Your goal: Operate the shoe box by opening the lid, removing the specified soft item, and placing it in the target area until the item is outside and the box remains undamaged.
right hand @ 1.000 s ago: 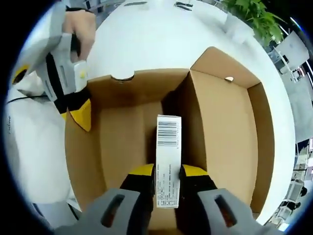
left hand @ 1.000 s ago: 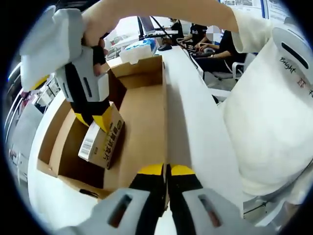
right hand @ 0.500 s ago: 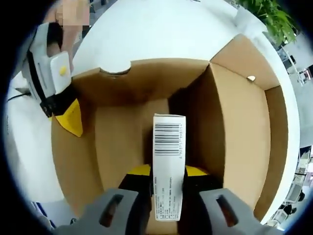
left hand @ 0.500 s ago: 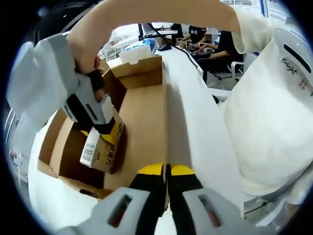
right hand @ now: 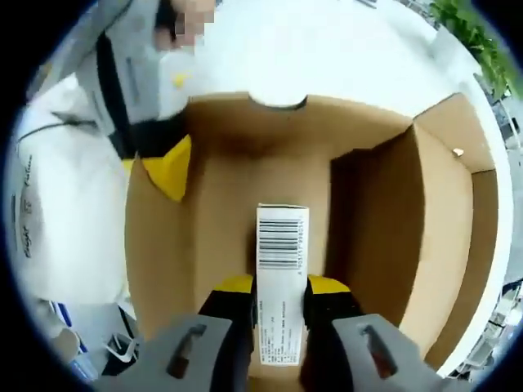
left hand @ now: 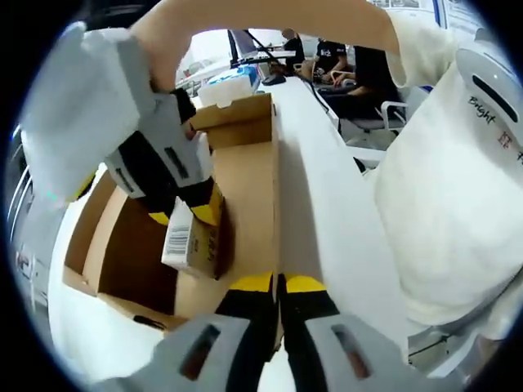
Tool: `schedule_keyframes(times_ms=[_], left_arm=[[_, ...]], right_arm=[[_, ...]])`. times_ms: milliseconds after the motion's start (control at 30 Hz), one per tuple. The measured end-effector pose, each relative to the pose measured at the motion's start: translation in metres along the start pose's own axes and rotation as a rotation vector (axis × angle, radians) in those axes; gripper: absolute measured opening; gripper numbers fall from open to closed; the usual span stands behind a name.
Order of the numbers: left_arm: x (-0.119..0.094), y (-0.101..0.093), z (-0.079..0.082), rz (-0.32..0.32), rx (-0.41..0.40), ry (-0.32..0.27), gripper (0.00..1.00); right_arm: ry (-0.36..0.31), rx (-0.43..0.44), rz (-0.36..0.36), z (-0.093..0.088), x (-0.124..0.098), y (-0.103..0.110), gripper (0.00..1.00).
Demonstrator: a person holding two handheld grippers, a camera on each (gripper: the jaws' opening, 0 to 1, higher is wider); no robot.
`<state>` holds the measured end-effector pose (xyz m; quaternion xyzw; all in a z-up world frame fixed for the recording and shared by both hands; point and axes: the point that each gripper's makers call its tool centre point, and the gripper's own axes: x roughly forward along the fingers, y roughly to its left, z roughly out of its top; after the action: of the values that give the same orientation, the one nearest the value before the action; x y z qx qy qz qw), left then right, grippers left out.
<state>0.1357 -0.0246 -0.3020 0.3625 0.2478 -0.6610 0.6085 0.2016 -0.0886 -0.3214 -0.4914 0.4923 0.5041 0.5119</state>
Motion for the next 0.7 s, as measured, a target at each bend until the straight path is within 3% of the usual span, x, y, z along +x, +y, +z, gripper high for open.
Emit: schedule_keyframes(times_ms=[200,400,700], left_arm=[[0.0,0.0,0.0,0.001,0.001,0.001,0.01],[0.0,0.0,0.0,0.003,0.002,-0.002,0.01],[0.0,0.0,0.0,0.001,0.003,-0.004,0.01]], right_arm=[[-0.049,0.023,-0.022,0.003,0.002,-0.009,0.21],[-0.026,0.021,-0.019,0.004,0.014,-0.014,0.22],[-0.023,0.042,-0.036,0.003,0.012,-0.017,0.21]])
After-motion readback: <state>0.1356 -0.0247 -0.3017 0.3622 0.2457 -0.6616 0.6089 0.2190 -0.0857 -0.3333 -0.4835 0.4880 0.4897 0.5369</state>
